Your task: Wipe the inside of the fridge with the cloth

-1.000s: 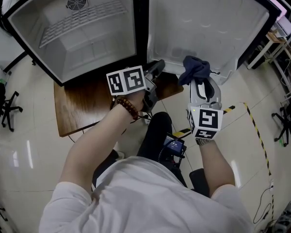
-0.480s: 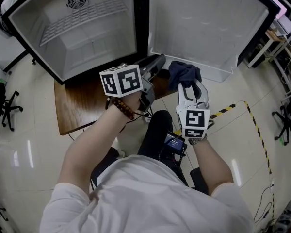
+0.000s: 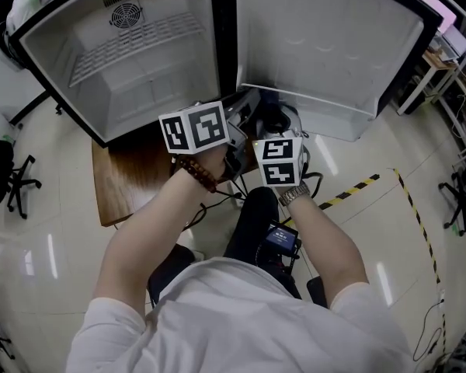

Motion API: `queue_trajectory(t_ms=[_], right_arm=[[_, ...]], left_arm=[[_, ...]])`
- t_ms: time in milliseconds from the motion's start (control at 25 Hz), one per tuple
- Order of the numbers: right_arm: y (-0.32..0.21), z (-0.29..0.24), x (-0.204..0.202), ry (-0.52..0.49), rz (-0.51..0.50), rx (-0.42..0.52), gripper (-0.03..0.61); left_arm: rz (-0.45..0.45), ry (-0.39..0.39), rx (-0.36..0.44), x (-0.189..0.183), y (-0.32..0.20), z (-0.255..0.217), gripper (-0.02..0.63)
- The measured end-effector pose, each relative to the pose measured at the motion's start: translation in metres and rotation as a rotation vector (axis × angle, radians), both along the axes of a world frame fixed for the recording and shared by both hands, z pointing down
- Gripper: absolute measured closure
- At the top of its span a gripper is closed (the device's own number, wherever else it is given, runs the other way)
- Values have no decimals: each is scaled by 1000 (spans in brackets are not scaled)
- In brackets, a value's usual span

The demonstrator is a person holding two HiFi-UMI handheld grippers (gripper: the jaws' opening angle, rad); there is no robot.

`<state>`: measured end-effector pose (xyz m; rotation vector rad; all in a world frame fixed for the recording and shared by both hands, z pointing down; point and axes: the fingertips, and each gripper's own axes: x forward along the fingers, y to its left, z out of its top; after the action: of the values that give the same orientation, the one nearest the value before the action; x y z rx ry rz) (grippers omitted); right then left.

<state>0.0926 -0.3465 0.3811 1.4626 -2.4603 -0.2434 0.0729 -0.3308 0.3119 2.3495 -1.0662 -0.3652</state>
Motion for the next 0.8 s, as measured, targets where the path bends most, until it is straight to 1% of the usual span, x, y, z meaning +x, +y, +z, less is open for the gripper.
queue_trajectory(t_ms=[160,400,520,800], right_arm=[[-10,0,-13,5,1,-18,476],[-17,-1,-13,-7,22,-19,476],[-21,-1,-4,-10,51,-26,476],[-25,1,33,-35,127,-22,476]], left_arm=[[1,3,-3,-1,-1,-3,611],[4,17,-6,-2,-1,-2,609],[5,24,-7,-1,1,0,609],[4,24,-8,1,2,2,610]])
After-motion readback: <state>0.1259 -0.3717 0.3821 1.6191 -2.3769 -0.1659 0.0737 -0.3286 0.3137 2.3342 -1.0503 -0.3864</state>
